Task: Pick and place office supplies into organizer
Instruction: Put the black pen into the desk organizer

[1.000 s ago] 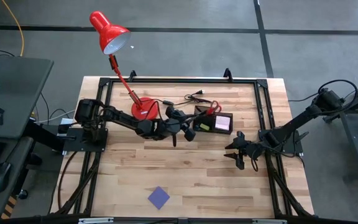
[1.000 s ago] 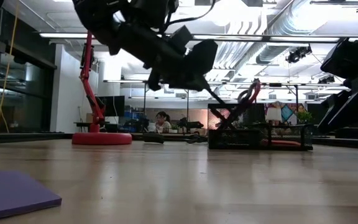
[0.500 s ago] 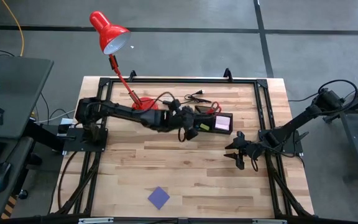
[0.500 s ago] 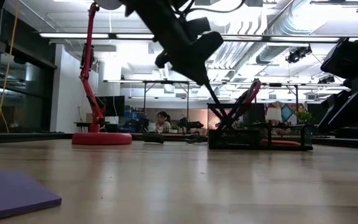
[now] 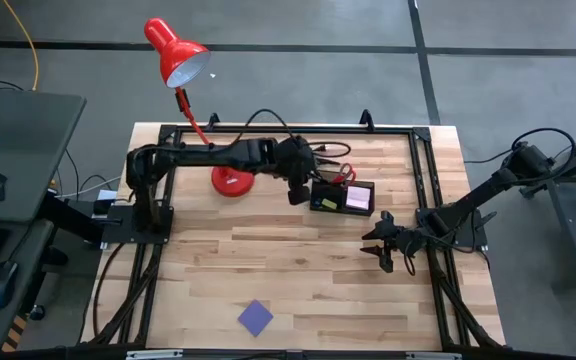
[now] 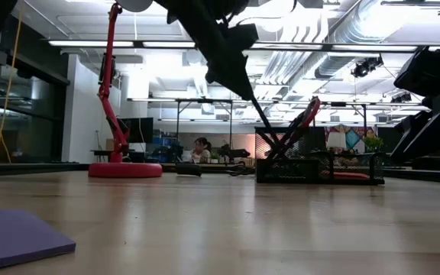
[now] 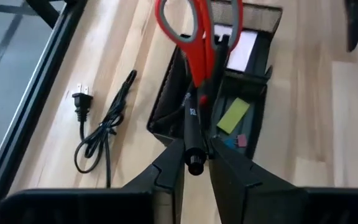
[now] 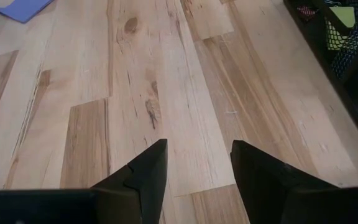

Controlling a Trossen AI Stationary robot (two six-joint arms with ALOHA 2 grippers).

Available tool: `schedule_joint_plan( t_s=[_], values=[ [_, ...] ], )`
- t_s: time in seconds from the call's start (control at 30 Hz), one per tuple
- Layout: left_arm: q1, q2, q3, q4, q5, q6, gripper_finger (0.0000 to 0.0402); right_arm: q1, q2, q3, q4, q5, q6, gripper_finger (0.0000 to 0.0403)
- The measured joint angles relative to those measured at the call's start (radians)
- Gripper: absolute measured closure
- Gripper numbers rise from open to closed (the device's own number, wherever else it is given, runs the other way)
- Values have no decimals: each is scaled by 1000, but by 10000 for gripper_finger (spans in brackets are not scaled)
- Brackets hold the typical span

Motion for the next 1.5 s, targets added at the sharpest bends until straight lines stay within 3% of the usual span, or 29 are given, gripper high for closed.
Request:
schedule_joint_plan(
  t_s=[0.4, 0.6, 0.77, 0.97, 1.07, 1.37, 1.5],
  values=[
    [-17, 139, 134, -137, -38, 88, 332, 0, 0, 0, 0, 0, 0, 236],
    [-28, 149, 151, -72, -53, 145, 295, 0, 0, 0, 0, 0, 0, 234],
    [-26, 148, 151, -37, -55, 154, 291, 0, 0, 0, 0, 0, 0, 238],
    [-51, 128, 149, -46, -141, -87, 293, 0, 0, 0, 0, 0, 0, 233],
    [-88, 104, 124, 44, -169, -175, 297, 0, 0, 0, 0, 0, 0, 233],
    [-248, 24, -102, 246, -477, -406, 388, 0, -1, 0, -3, 0, 0, 246],
    [-307, -12, -235, 333, -563, -488, 389, 0, -1, 0, -9, 0, 0, 246]
  ],
)
